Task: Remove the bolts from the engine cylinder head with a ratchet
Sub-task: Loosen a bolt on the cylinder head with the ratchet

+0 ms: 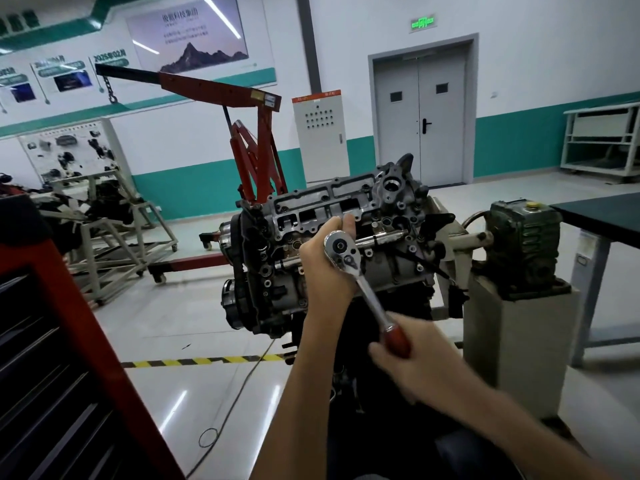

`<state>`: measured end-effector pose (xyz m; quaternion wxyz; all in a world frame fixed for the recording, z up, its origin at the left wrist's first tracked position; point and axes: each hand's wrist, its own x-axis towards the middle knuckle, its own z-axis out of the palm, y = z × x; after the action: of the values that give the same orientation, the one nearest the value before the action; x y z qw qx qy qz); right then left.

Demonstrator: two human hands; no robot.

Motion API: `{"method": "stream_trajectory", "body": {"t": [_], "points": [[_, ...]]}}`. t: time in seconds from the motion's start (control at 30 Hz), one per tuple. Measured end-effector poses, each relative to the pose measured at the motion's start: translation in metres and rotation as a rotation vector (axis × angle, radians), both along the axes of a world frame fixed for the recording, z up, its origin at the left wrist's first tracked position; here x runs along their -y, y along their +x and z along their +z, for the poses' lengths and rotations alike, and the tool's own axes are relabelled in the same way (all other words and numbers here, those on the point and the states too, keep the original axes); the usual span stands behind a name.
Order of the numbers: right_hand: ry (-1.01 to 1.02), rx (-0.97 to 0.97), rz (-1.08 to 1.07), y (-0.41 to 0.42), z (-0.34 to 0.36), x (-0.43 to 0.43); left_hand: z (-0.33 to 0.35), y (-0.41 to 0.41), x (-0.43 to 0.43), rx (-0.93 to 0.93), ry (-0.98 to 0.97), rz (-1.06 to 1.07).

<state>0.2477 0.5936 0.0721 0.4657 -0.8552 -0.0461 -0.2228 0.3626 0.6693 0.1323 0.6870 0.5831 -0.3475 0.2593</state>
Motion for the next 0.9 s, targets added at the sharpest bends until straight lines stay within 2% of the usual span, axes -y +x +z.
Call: {"method": "stream_trajectory", "body": {"t": [0.07, 0.13, 0.37, 0.43, 0.5, 0.6, 0.67, 0.77, 0.8, 0.9], "points": [[0.194, -0.095, 0.188, -0.001, -0.007, -0.023, -0.002, -0.001, 0.000, -0.077, -0.017, -0.029], [0.099, -0.155, 0.208, 0.000, 0.001, -0.017, -0.003, -0.001, -0.003, -0.081, 0.020, -0.019], [-0.811, 0.016, -0.120, 0.018, 0.102, 0.087, 0.015, 0.014, -0.020, 0.172, 0.367, -0.034], [-0.933, 0.065, -0.182, 0.024, 0.113, 0.098, 0.012, 0.012, -0.016, 0.170, 0.362, -0.046], [-0.863, 0.029, -0.164, 0.021, 0.097, 0.092, 0.005, 0.008, -0.009, 0.101, 0.226, -0.044], [-0.495, 0.060, -0.096, 0.008, 0.045, 0.056, -0.004, 0.008, -0.002, 0.037, 0.045, 0.010], [-0.226, 0.068, -0.064, 0.003, 0.015, 0.021, -0.004, 0.010, 0.000, 0.017, 0.004, 0.013], [0.108, -0.035, 0.102, 0.002, -0.005, -0.018, -0.001, 0.008, 0.001, -0.015, 0.012, -0.051], [0.083, -0.061, 0.118, 0.002, -0.003, -0.018, -0.001, 0.007, 0.001, -0.030, 0.020, -0.057], [-0.247, -0.048, -0.005, 0.006, 0.024, 0.021, 0.002, 0.013, -0.009, -0.002, 0.141, -0.013]]}}
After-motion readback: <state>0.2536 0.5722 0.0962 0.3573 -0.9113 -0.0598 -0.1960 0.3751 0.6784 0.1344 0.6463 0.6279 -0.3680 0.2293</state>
